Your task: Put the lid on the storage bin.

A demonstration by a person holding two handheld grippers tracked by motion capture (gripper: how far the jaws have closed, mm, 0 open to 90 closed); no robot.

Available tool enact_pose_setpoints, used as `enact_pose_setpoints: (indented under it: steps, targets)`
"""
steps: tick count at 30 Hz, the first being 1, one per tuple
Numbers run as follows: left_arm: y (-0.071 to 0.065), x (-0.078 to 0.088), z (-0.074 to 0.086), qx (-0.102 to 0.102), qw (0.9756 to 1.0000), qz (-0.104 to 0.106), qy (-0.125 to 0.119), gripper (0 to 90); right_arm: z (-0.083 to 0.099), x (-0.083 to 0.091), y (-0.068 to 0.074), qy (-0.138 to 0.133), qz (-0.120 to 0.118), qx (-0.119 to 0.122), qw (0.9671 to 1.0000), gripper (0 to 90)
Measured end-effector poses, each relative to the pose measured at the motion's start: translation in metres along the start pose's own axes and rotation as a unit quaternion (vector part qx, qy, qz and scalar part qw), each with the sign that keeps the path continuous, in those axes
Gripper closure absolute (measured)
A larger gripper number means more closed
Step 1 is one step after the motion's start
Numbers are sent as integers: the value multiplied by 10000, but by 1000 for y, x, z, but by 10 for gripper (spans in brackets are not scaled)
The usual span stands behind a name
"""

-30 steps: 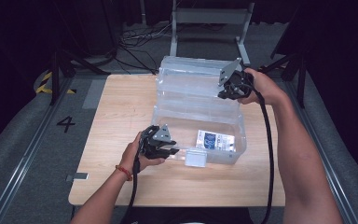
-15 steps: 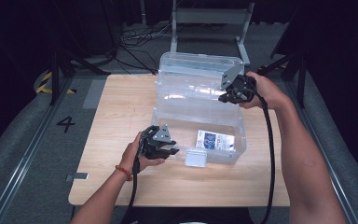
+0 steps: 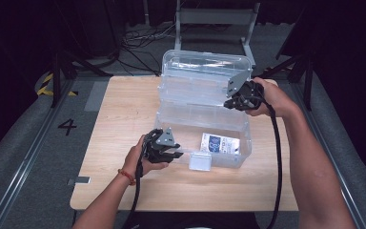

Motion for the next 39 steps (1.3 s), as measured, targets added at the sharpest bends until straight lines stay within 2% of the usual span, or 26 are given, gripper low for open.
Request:
enact_pose_setpoints:
  steps: [9,17,19,24,39]
  targets:
    - [-1,0,0,0,10000,-52,-19,659,2,5,12,-77,-2,55,10000,888]
    - [-1,0,0,-7,10000,-58,-16,659,3,6,17,-139,-8,10,9999,884]
    - [-1,0,0,-25,10000,-57,-13,658,4,6,18,-143,55,45,9999,882]
    - [-2,-1,1,-100,9998,-172,-40,641,5,7,22,-173,83,32,9998,879]
    - [-3,-1,1,-131,9996,-234,-87,629,9,10,30,-388,12,-18,9992,875]
Point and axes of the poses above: each handheld gripper's, and its own axes: x roughly backward along the jaws, z roughly out of its underside, y roughly to its left, the point moved 6 cm from there along -x, roughly forward along the jaws, and after that the axes turned 3 degrees about -y, right-handed, at the moved point
